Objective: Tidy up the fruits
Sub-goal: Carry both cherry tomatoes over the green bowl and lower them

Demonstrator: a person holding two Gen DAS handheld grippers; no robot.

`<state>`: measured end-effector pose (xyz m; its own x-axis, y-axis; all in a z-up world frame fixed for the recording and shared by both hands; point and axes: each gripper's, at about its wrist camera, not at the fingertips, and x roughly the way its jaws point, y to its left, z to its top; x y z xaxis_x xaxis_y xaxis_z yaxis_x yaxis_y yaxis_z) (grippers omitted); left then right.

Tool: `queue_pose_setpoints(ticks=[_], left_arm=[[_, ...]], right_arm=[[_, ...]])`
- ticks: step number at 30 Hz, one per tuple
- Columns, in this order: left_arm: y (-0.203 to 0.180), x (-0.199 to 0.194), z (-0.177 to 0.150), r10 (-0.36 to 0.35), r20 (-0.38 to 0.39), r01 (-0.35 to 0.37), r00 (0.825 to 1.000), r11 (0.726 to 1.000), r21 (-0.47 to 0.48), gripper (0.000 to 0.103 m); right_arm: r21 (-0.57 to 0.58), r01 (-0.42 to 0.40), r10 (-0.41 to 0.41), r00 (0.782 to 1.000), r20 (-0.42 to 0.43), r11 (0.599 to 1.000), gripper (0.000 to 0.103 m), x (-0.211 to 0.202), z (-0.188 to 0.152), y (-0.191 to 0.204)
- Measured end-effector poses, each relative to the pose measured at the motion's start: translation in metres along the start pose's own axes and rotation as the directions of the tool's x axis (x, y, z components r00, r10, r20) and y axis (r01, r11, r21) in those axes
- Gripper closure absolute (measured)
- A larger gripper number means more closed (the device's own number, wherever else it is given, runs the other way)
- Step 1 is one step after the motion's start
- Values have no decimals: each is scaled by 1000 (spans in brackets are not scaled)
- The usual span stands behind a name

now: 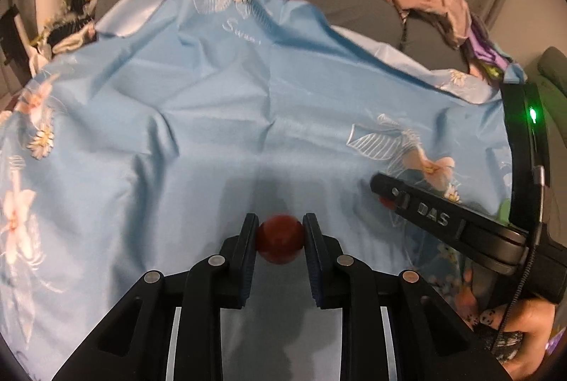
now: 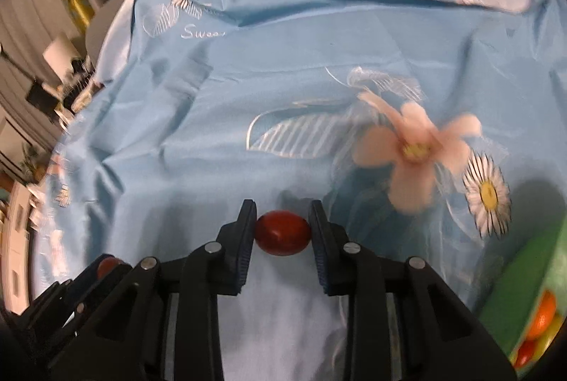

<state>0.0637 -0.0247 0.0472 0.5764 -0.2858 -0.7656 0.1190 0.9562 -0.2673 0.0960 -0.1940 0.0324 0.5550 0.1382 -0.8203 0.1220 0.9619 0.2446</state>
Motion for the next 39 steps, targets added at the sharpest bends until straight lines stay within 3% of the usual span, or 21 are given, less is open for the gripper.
queue_pose_setpoints(ticks=[5,9,14,18,39], left_arm=[[4,-22,-9,-44,31,44,999,999,-17,78],[7,-31,-31,-68,4,68,998,997,-36,78],[9,-29,-40,-72,-21,70,997,995,-69,78],[13,-32,-38,-72,-7,71,997,994,-77,78],[12,-31,-40,-71,-18,70,997,996,-63,78]], right_arm=[[35,-33,33,999,16,999,72,-33,-23,-9],[78,-54,54,999,0,996,72,-50,-58,-13],[6,-11,11,1000,-26,1000,72,-44,-84,4],[-64,69,-73,996,-58,996,72,-25,-85,14],[-192,104,-119,991,-67,976,70,-27,-99,24]])
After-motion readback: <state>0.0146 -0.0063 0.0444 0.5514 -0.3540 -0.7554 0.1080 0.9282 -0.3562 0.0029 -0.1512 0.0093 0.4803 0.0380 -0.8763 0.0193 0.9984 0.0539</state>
